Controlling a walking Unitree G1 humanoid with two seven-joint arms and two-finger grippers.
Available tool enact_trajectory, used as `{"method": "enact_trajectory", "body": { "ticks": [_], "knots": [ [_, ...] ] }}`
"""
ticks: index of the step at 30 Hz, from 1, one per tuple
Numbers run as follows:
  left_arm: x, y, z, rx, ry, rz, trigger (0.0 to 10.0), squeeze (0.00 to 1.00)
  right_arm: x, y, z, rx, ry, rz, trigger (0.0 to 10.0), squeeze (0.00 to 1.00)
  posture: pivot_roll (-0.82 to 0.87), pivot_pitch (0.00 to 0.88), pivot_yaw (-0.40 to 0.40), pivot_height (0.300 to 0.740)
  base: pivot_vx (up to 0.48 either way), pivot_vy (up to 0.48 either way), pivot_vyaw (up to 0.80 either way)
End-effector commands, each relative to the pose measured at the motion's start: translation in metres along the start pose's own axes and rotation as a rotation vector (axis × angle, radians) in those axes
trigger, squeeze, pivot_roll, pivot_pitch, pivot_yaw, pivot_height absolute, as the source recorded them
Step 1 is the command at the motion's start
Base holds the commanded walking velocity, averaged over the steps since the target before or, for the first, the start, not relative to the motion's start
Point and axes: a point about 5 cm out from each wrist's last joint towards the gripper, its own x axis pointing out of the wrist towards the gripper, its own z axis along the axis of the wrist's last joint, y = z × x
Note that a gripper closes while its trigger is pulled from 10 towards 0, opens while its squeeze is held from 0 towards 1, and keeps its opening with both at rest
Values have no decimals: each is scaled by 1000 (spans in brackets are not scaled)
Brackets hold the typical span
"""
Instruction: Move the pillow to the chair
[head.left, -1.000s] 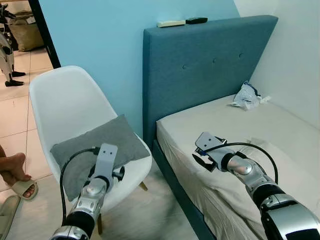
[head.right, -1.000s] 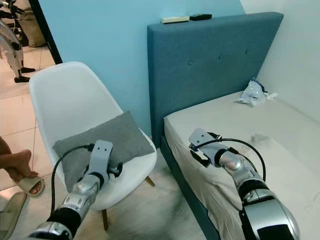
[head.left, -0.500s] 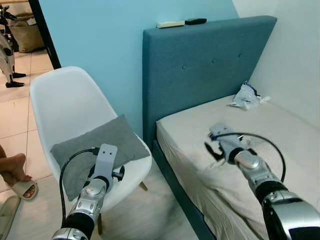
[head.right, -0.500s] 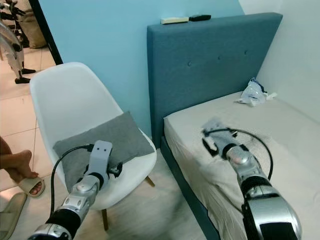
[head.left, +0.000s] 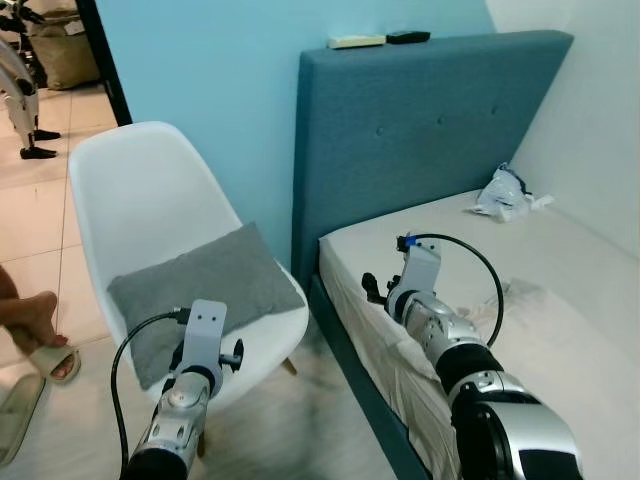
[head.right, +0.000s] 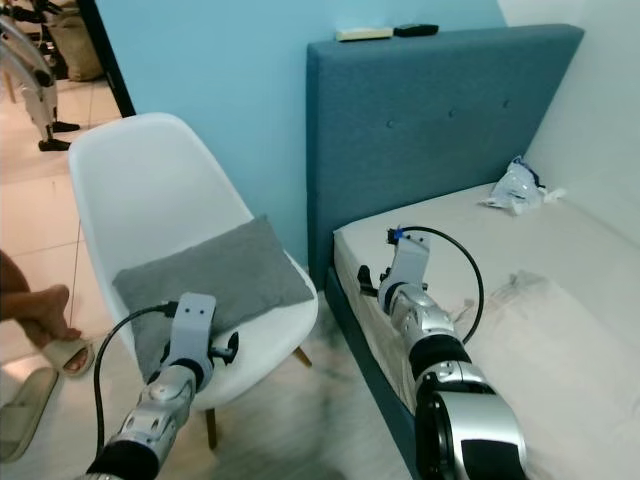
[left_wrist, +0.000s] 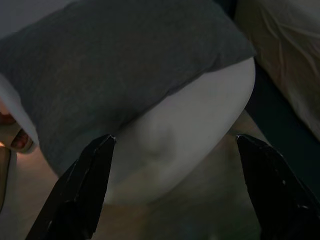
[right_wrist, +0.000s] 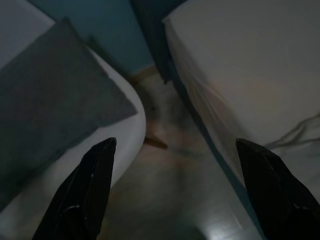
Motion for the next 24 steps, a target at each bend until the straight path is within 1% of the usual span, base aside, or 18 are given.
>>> {"method": "enact_trajectory", "body": {
  "ticks": [1, 2, 3, 4, 6, 8, 9, 10, 11, 13, 14, 15, 16, 17, 19, 22, 23, 24],
  "knots": [
    [-5, -1, -8, -1, 21, -1, 10000, 0, -3, -8, -18, -12, -9, 1, 10000, 0, -29, 129, -65, 740, 0, 0, 0],
    [-6, 0, -9, 8, 26, -4, 10000, 0, -5, -8, -17, -28, -66, 65, 10000, 0, -33, 130, -62, 740, 0, 0, 0],
    [-6, 1, -11, 15, 31, -3, 10000, 0, -11, -5, -13, -32, -177, 163, 10000, 0, -37, 132, -56, 740, 0, 0, 0],
    [-7, 1, -11, 19, 33, -2, 10000, 0, -16, -2, -10, -39, -246, 231, 10000, 0, -37, 132, -56, 740, 0, 0, 0],
    [-7, 2, -11, 24, 35, 2, 10000, 0, -17, -10, -17, -62, -181, 201, 10000, 0, -38, 136, -47, 740, 0, 0, 0],
    [-6, 3, -9, 41, 29, 2, 10000, 0, -15, -23, -27, -43, -44, 142, 10000, 0, -40, 136, -38, 740, 0, 0, 0],
    [-6, 3, -9, 51, 26, 3, 10000, 0, -17, -28, -29, -98, -43, 117, 10000, 0, -41, 138, -30, 740, 0, 0, 0],
    [-6, 3, -9, 51, 26, 3, 10000, 0, -17, -28, -29, -98, -43, 117, 10000, 0, -41, 138, -30, 740, 0, 0, 0],
    [-6, 4, -8, 58, 23, 9, 10000, 0, -21, -30, -32, -132, -66, 122, 10000, 0, -45, 140, -22, 740, 0, 0, 0],
    [-6, 4, -8, 58, 23, 13, 10000, 0, -23, -29, -33, -115, -77, 138, 10000, 0, -45, 140, -22, 740, 0, 0, 0],
    [-7, 5, -9, 43, 18, 22, 10000, 0, -24, -29, -37, -148, -82, 127, 10000, 0, -45, 136, -21, 740, 0, 0, 0],
    [-7, 5, -9, 43, 18, 22, 10000, 0, -24, -29, -37, -148, -82, 127, 10000, 0, -45, 136, -21, 740, 0, 0, 0],
    [-9, 5, -10, 8, 13, 41, 10000, 0, -26, -26, -49, -228, -63, 150, 10000, 0, -47, 136, -17, 740, 0, 0, 0],
    [-9, 5, -10, 8, 13, 41, 10000, 0, -26, -26, -49, -228, -63, 150, 10000, 0, -47, 136, -17, 740, 0, 0, 0],
    [-11, 4, -13, -12, 29, 51, 10000, 0, -31, -21, -62, -240, -48, 218, 10000, 0, -48, 140, -19, 740, 0, 0, 0],
    [-14, 2, -15, -13, 35, 47, 10000, 0, -35, -26, -69, -230, -34, 222, 10000, 0, -44, 140, -24, 740, 0, 0, 0],
    [-15, 1, -17, -19, 45, 42, 10000, 0, -36, -28, -68, -209, -33, 221, 10000, 0, -45, 141, -29, 740, 0, 0, 0],
    [-15, 1, -17, -19, 45, 42, 10000, 0, -36, -28, -68, -209, -33, 221, 10000, 0, -45, 141, -29, 740, 0, 0, 0]
  ]
}}
